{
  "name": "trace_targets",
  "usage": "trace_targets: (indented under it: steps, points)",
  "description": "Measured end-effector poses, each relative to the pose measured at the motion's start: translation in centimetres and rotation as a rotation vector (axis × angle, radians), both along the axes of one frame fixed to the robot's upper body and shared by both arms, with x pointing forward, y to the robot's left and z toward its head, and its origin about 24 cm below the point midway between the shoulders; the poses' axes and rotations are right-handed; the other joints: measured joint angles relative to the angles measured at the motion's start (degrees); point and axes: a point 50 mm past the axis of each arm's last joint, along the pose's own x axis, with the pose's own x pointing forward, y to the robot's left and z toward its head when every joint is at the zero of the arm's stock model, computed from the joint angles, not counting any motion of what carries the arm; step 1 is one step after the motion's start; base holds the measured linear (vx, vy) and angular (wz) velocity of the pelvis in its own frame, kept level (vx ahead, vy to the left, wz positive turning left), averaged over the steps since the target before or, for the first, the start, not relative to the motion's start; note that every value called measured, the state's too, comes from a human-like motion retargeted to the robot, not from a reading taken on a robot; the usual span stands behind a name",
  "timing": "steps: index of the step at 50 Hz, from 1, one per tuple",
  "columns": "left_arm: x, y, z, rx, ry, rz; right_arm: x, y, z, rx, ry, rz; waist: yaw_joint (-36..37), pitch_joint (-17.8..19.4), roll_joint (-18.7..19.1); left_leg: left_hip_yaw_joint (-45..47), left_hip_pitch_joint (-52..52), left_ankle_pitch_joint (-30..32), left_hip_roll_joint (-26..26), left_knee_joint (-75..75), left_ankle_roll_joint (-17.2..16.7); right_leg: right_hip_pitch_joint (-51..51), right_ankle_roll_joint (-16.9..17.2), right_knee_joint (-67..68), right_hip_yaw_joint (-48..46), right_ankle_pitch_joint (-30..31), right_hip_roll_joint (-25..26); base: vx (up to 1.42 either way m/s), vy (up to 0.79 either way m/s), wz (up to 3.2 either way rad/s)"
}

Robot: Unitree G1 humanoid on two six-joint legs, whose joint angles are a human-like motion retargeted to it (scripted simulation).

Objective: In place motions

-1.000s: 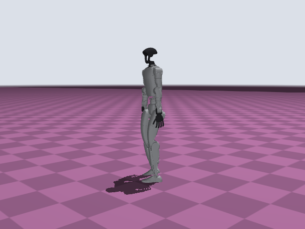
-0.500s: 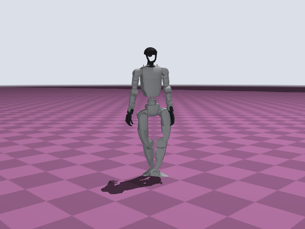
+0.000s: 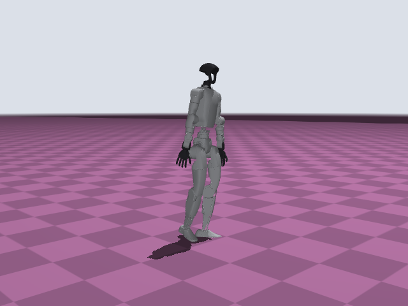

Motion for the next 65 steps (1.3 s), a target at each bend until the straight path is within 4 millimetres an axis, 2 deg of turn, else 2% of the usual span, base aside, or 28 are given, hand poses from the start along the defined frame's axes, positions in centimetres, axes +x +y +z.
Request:
trace_targets:
  steps: [3, 5, 7, 8, 9, 10, 15, 20, 25, 30, 33, 35, 37, 40, 42, 44, 48, 53, 57, 60, 62, 65]
  points:
    - [-0.4, -0.2, -0.1, 0.026, -0.004, 0.025, 0.3, 0.1, 0.0, 0.004, -0.009, 0.028, 0.4, 1.2, -1.4, -3.0, 1.4, 0.4, -2.0, -1.2, 0.4, -2.1, 0.6, -5.1, 8.6, -0.4, -0.1, 0.13, -0.14, 1.03]
    - [-1.2, -0.4, -0.2, 0.025, 0.02, 0.042, 0.3, 0.1, 0.0, 0.004, -0.012, 0.033, 1.0, 1.8, -2.2, -4.8, 2.8, 0.9, -3.5, -2.7, 0.6, -2.4, 0.5, -9.9, 11.0, -0.3, -0.9, 0.13, -0.14, 1.01]
    - [-2.3, -0.4, -0.3, 0.02, 0.053, 0.053, 0.4, 0.2, -0.1, 0.004, -0.017, 0.025, 1.1, 2.3, -3.4, -6.9, 4.4, 1.4, -5.6, -4.1, 0.9, -1.7, 1.1, -13.7, 10.9, 6.2, -2.2, 0.14, -0.13, 1.0]
    - [-2.8, -0.3, -0.3, 0.021, 0.072, 0.058, 0.6, 0.3, -0.1, 0.008, -0.019, 0.021, 1.3, 2.3, -3.5, -7.8, 4.9, 1.6, -5.8, -4.7, 0.8, -1.2, 1.0, -13.6, 14.2, 4.4, -0.8, 0.15, -0.13, 0.76]
    - [-3.4, -0.2, -0.3, 0.024, 0.094, 0.061, 0.6, 0.3, -0.1, 0.012, -0.018, 0.016, 2.0, 1.9, -3.6, -8.3, 4.8, 1.6, -5.7, -4.7, 0.6, -0.3, 1.2, -14.0, 9.3, 3.9, -1.9, 0.16, -0.16, 0.47]
    - [-4.1, -0.1, -0.2, 0.028, 0.117, 0.063, 0.5, 0.4, -0.1, 0.016, -0.015, 0.01, 3.0, 1.3, -3.7, -8.5, 4.4, 1.4, -5.5, -4.5, 0.4, 0.6, 1.5, -14.6, 0.2, 4.1, -4.3, 0.13, -0.22, 0.69]
    - [-6.3, 0.3, -0.2, 0.062, 0.193, 0.095, 1.8, 0.6, -0.2, 0.022, -0.067, -0.009, 3.2, 1.3, -3.8, -13.4, 3.2, 1.5, -5.3, -3.4, -0.4, 2.8, 1.2, -16.5, -0.1, 2.6, -2.4, 0.01, -0.19, 0.83]
    - [-7.5, 0.3, -0.1, 0.058, 0.229, 0.117, 3.0, 0.4, -0.2, 0.016, -0.099, 0.027, 2.5, 0.4, -4.2, -16.8, 1.9, 1.2, -5.2, -2.6, -1.6, 3.1, 0.9, -17.2, -1.5, 1.3, -1.6, -0.03, -0.19, 0.54]
    - [-6.9, 0.2, -0.2, 0.058, 0.218, 0.111, 3.7, 0.5, -0.2, 0.018, -0.128, 0.022, 3.0, 0.3, -4.9, -16.7, 0.0, -1.6, -4.6, 1.7, -3.0, 2.4, 1.2, -17.2, -1.3, 1.2, -2.2, -0.07, -0.11, 0.06]
    - [-5.7, -0.9, -0.3, 0.045, 0.171, 0.062, 3.6, 0.4, -0.2, 0.011, -0.139, 0.012, 3.8, -0.6, -5.0, -16.7, -1.8, -3.2, -3.8, 7.5, -4.0, -0.2, 1.8, -15.9, 2.7, 2.3, -3.7, -0.05, -0.02, -0.75]
    - [-4.6, -1.4, -0.4, 0.045, 0.13, 0.018, 3.4, 0.3, -0.2, 0.005, -0.144, 0.005, 5.8, -0.1, -5.4, -26.6, -2.7, -5.8, -6.7, 8.5, -1.3, -1.7, 1.9, -15.2, 8.4, 3.6, -4.5, -0.04, 0.04, -1.91]
    - [-3.8, -1.6, -0.4, 0.05, 0.1, -0.018, 3.3, 0.3, -0.2, 0.005, -0.145, 0.003, 7.9, 0.7, -5.4, -33.9, -2.2, -5.6, -8.6, 6.7, -1.7, -2.7, 1.7, -14.7, 13.1, 4.7, -4.2, -0.02, 0.07, -2.64]
    - [-2.9, -1.6, -0.4, 0.055, 0.064, -0.057, 3.5, 0.1, -0.1, 0.003, -0.151, 0.003, 8.7, 1.7, -5.1, -34.2, -1.1, -5.5, -7.9, 5.4, -3.8, -3.8, 1.6, -14.1, 17.2, 6.6, -3.9, -0.05, 0.08, -2.42]
    - [-1.3, -1.5, -0.3, 0.054, 0.012, -0.099, 4.4, -0.2, 0.0, -0.006, -0.18, 0.013, 3.6, 3.3, -4.2, -27.0, 0.5, -7.7, -6.9, 4.6, -0.4, -4.7, 0.8, -13.6, 18.1, 8.6, -4.0, -0.21, 0.09, -1.32]
    - [-0.1, -1.1, -0.2, 0.047, -0.022, -0.12, 5.4, -0.3, 0.0, -0.012, -0.214, 0.022, 0.7, 3.8, -2.8, -20.1, 1.9, -8.4, -4.9, 2.7, 0.4, -7.0, -1.9, -13.2, 21.0, 9.8, -1.5, -0.43, 0.13, -2.28]
    - [0.7, -0.4, 0.0, 0.052, -0.045, -0.13, 5.9, -0.1, 0.0, -0.007, -0.233, 0.026, -1.9, 4.5, -2.3, -16.5, 1.3, -9.7, -3.5, 4.0, 0.1, -8.4, -4.3, -12.8, 19.8, 9.3, -1.9, -0.38, 0.1, -2.44]
    - [1.0, 1.0, 0.3, 0.093, -0.043, -0.155, 5.6, -0.1, 0.0, 0.012, -0.208, 0.021, -3.5, 4.8, -0.8, -6.4, 2.7, -11.7, -0.8, 3.1, 0.3, -9.5, -6.8, -12.7, 4.7, 4.0, -4.9, -0.41, 0.04, -2.83]
    - [-1.4, 1.0, 0.0, 0.047, 0.039, -0.153, 4.5, -1.1, 0.1, -0.026, -0.189, -0.049, -4.1, 2.2, 0.7, 12.1, 5.8, -14.3, 1.9, 0.8, -0.7, -9.0, -4.6, -13.0, -18.0, -0.9, -8.5, -0.34, 0.0, -3.4]
    - [-2.9, 0.3, -0.1, -0.021, 0.122, -0.163, 5.5, -1.5, 0.2, -0.033, -0.226, -0.176, -6.1, 1.3, 2.0, 27.6, 9.3, -15.9, 2.3, -1.1, -2.5, -7.5, -3.7, -14.0, -34.1, -1.9, -9.2, -0.41, -0.02, -3.42]
    - [-3.3, -0.3, -0.2, -0.045, 0.157, -0.197, 6.8, -1.8, 0.4, -0.041, -0.258, -0.239, -6.9, 0.5, 2.9, 36.1, 10.8, -16.7, 1.7, -1.9, -4.5, -6.2, -3.7, -15.9, -46.2, -1.4, -7.9, -0.34, -0.02, -3.49]
    - [-3.1, -0.4, -0.2, -0.04, 0.15, -0.22, 7.5, -1.8, 0.5, -0.048, -0.274, -0.264, -6.7, 0.1, 2.9, 40.1, 11.7, -16.9, 0.8, -1.9, -6.1, -6.0, -3.5, -17.1, -50.2, -0.3, -6.9, -0.28, -0.11, -3.34]
    - [-2.3, -0.5, -0.2, -0.02, 0.128, -0.255, 7.9, -1.6, 0.5, -0.044, -0.279, -0.299, -5.0, -0.3, 2.4, 45.2, 13.5, -16.4, -0.3, -1.2, -7.8, -7.2, -3.3, -16.5, -49.4, 1.0, -6.8, -0.19, -0.1, -3.27]
